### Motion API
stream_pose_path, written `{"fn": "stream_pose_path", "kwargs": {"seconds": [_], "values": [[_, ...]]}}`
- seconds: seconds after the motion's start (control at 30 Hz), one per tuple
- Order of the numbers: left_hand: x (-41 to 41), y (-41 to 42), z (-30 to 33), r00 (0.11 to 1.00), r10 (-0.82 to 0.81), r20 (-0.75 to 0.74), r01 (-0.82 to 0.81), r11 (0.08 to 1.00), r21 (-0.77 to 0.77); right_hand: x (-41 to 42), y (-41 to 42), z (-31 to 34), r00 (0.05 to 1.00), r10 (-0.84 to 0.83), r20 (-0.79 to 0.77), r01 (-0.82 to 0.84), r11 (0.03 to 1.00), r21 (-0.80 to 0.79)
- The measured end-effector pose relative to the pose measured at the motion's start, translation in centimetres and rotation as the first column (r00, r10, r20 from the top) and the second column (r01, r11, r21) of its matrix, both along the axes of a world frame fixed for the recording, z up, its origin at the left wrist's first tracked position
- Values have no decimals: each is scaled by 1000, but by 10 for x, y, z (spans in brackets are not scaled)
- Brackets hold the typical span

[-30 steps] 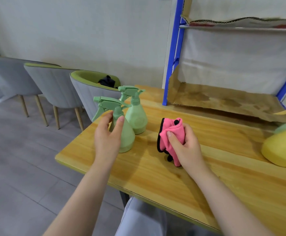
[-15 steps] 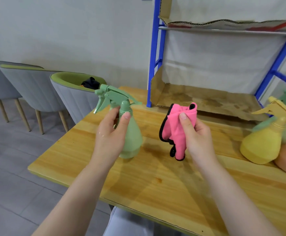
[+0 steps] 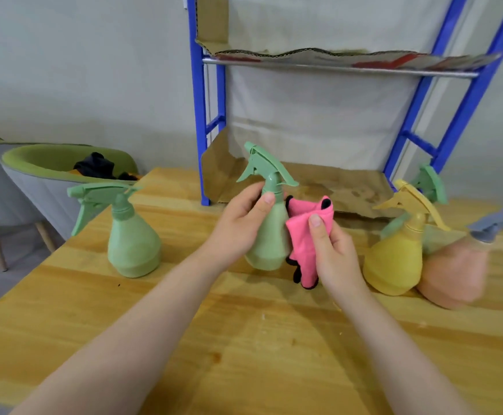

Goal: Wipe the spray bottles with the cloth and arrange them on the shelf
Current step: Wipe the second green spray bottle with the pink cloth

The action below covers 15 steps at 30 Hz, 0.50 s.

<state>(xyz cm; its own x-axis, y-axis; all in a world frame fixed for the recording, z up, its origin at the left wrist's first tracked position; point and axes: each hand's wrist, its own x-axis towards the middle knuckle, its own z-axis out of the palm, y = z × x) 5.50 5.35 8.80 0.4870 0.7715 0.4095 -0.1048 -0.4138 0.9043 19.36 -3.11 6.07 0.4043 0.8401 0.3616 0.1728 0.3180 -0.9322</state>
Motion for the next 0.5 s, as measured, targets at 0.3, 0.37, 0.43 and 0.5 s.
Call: {"fn": "stream_pose_path", "kwargs": {"seconds": [0.3,0.37,0.43,0.5], "values": [[14,0,-21,994,-92,61,95,994,-53,-1,9,-21,966,36,256,-34,999,-11],[13,-2,-22,989,-125,74,129,991,-48,-5,9,-20,951,49,307,-55,998,10],[13,-4,-24,988,-139,61,140,990,-11,-7,7,-18,937,62,344,-74,997,22],[14,-4,-26,986,-159,44,159,987,2,-7,5,-15,925,45,377,-65,997,41]]}}
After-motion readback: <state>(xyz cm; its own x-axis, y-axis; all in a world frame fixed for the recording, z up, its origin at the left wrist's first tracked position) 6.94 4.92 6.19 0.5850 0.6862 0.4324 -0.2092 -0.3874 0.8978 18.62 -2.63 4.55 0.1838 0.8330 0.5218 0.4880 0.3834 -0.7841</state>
